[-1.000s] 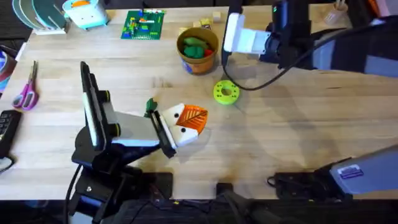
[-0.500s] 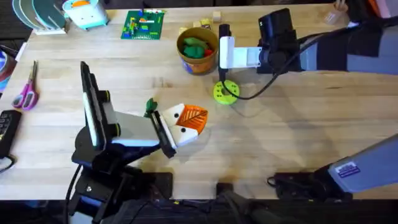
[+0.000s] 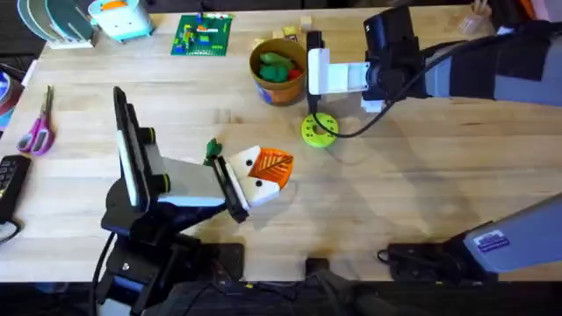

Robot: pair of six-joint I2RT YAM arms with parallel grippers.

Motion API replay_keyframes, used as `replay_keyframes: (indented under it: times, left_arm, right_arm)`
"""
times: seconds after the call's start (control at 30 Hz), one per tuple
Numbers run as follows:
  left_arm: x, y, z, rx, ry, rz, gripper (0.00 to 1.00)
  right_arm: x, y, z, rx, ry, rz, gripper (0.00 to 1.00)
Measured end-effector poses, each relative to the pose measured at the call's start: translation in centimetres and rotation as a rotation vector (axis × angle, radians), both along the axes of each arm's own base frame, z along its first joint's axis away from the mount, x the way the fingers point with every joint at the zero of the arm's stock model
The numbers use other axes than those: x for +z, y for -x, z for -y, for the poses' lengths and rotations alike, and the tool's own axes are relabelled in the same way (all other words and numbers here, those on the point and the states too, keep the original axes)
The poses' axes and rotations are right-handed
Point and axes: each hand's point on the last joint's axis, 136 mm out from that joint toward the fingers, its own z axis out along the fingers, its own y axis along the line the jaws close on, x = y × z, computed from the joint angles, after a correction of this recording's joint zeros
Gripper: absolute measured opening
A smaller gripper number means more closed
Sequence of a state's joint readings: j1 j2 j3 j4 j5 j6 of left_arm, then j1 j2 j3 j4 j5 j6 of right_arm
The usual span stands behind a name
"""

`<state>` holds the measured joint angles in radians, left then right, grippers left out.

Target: Pick up the gripper from the table and insert it into the empty holder that is missing its gripper. Then pick up a screw, insert it into the mounting hole, and use the screwdriver to tighten it. Finally, clean up the table by picking up the vegetable and placing it into the bucket.

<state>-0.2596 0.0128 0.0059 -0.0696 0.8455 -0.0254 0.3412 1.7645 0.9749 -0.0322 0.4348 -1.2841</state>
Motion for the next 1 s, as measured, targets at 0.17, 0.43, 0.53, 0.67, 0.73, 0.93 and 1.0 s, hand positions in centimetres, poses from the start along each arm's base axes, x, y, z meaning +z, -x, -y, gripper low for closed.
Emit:
replay_keyframes:
  times: [0.17, 0.43, 0.53, 0.67, 0.73, 0.93, 1.0]
  left_arm:
    - [0.0, 0.0, 0.0, 0.0, 0.0, 0.0, 0.011]
    - [0.0, 0.0, 0.0, 0.0, 0.0, 0.001, 0.956]
    - [0.0, 0.0, 0.0, 0.0, -0.001, 0.003, 0.992]
    - [0.3, -0.6, -0.3, 0.035, -0.001, 0.023, 0.992]
    - [0.9, -1.1, -0.6, 0.069, 0.014, 0.04, 0.991]
    - [2.3, -3.0, -3.0, 0.286, 0.019, -0.094, 0.991]
    - [3.9, -3.4, -4.2, 0.374, 0.002, -0.114, 0.991]
  right_arm:
    - [0.4, 0.3, 0.1, -0.099, -0.084, 0.024, 0.904]
    - [6.1, 0.5, 0.8, -0.321, -0.294, 0.199, 0.905]
    - [8.3, 1.3, 1.3, -0.412, -0.389, 0.256, 0.905]
    - [10.6, 2.1, 1.6, -0.518, -0.532, 0.315, 0.906]
    - [11.5, 2.3, 1.6, -0.549, -0.591, 0.338, 0.907]
    - [12.6, 2.6, 0.5, -0.565, -0.685, 0.355, 0.909]
    - [12.5, 2.7, 0.0, -0.561, -0.696, 0.349, 0.908]
